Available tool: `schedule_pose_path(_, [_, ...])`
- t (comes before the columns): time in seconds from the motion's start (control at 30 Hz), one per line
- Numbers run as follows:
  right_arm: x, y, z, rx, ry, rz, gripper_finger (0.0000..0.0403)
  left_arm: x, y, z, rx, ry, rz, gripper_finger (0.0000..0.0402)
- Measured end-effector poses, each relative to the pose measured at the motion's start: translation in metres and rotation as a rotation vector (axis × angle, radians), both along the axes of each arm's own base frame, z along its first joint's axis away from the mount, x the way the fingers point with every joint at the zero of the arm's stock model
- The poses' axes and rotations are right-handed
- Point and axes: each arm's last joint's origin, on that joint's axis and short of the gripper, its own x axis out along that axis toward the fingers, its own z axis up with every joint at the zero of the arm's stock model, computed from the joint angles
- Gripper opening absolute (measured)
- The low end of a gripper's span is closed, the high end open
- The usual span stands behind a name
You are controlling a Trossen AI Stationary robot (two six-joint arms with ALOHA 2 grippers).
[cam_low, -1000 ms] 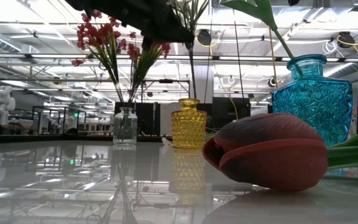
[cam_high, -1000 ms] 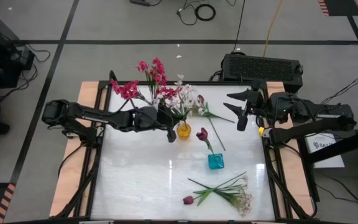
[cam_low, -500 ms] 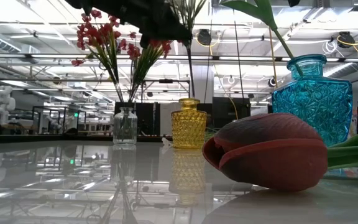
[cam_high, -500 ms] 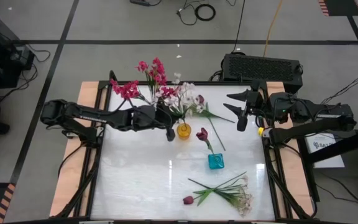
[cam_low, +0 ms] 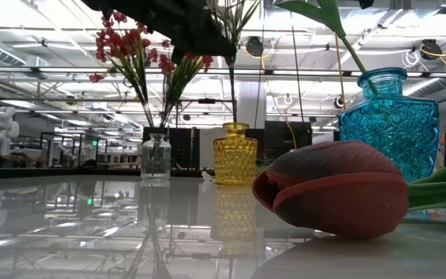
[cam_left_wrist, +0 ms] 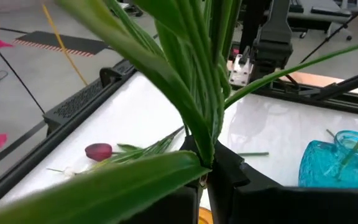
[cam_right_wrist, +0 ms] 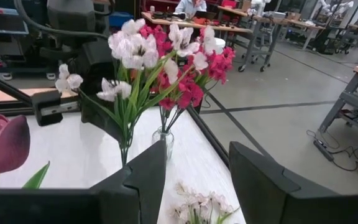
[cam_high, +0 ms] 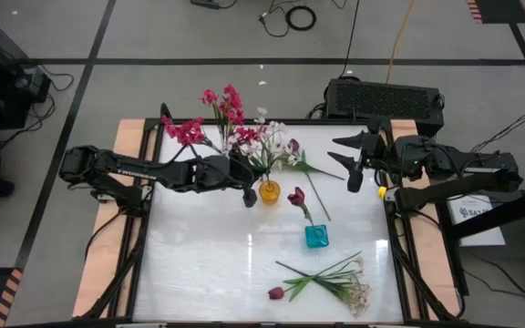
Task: Sort flowers into vase by color
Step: Put the middle white flower into the yellow vase
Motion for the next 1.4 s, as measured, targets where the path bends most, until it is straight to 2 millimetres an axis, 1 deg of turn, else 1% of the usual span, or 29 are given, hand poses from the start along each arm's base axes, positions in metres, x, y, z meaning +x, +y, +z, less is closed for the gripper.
schedule_pose_path(0.3, [0.000,0.000,-0.001,0.000,0.006,0.000,0.0166,0.011,0.000,-0.020,-0.013,0.057,0.009,0.0011])
schedule_pose_path(0.43, [0.000,0.000,-0.001,0.000,0.011,0.000,0.0166,0.012,0.001,-0.022,-0.014,0.052,0.022,0.0013])
schedule_pose_path(0.5, [0.000,0.000,-0.001,0.000,0.013,0.000,0.0166,0.012,0.001,-0.022,-0.024,0.048,0.027,0.0021])
schedule_pose_path(0.67, [0.000,0.000,-0.002,0.000,0.023,0.000,0.0166,0.012,0.001,-0.022,-0.031,0.054,0.030,0.0060])
schedule_pose_path(0.8, [0.000,0.000,-0.002,0.002,0.023,-0.001,0.0166,0.014,0.001,-0.028,-0.048,0.077,0.037,0.0093])
schedule_pose_path(0.9, [0.000,0.000,-0.004,0.031,0.031,-0.009,0.0166,0.014,0.001,-0.028,-0.049,0.075,0.037,0.0118])
schedule_pose_path(1.07, [0.002,0.000,-0.009,0.033,0.072,-0.012,0.0166,0.013,0.001,-0.028,-0.043,0.082,0.051,0.0170])
schedule_pose_path(1.23, [0.005,0.000,-0.011,0.027,0.093,-0.017,0.0166,0.009,0.002,-0.035,-0.022,0.161,0.100,0.0224])
schedule_pose_path(1.33, [0.005,-0.001,-0.012,0.007,0.100,-0.058,0.0166,0.007,0.003,-0.039,-0.030,0.197,0.120,0.0242])
schedule_pose_path(1.4, [0.004,-0.002,-0.014,-0.001,0.125,-0.103,0.0166,0.004,0.000,-0.038,-0.036,0.217,0.116,0.0246])
